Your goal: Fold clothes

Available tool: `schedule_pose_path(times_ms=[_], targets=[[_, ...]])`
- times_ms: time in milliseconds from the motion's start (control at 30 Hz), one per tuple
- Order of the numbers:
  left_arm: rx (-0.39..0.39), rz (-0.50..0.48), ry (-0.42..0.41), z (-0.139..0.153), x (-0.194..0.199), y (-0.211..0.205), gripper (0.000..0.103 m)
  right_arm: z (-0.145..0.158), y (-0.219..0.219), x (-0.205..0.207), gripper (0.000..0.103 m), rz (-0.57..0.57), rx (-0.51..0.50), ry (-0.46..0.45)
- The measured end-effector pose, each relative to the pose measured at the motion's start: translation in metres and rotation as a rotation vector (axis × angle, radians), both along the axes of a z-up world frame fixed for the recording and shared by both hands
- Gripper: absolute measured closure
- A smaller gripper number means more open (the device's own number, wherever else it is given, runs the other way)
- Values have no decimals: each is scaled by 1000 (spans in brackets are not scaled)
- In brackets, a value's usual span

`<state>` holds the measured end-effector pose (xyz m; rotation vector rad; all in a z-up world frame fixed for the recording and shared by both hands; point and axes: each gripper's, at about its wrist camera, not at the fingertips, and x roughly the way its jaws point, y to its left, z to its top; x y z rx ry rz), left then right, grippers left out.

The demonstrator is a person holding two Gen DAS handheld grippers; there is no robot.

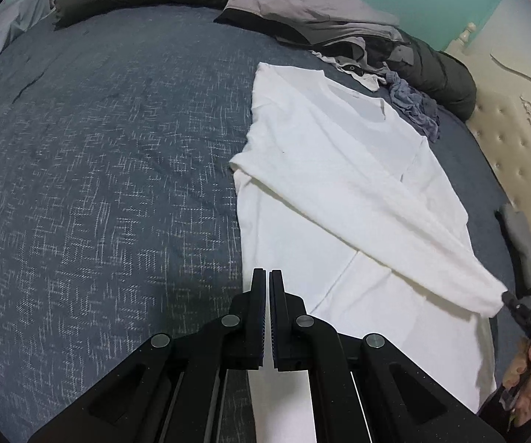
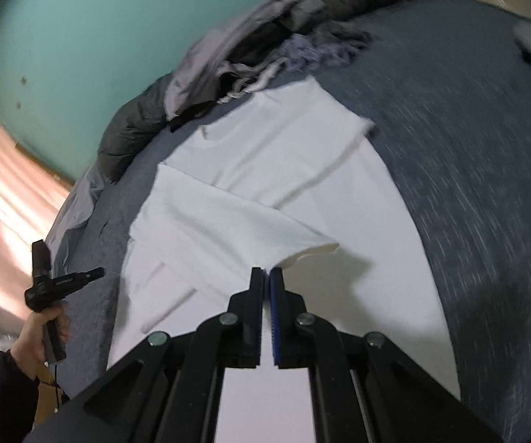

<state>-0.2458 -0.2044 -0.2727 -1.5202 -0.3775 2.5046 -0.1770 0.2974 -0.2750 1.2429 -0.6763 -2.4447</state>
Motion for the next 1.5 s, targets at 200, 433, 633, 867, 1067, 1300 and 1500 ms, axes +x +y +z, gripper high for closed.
schedule_pose_path(times_ms=[200,433,633,867,1067,1300,1500], targets=[[-56,-3,-21,-4,-4,-4,101,-19,2,9,100,-17,6,-21],[-106,3,-48,-14,-17,-7,101,-36,8,8,100,-24,15,-57],[-92,-2,-44,-15,-20,1,101,-48,24,9,98,-58,-63,-146],[-94,-21,-36,-10,-19,12,101,-42,46,-6,51,-149,-177,-124],[-96,-38,-24,-4,-20,20,101,-52,36,-36,79,-118,-166,-180],[-91,-39,-16,-2,-22,19,101,-47,33,-37,100,-98,-103,-153],[-96,-27,-19,-3,-22,13,101,-22,43,-28,101,-115,-21,-23]])
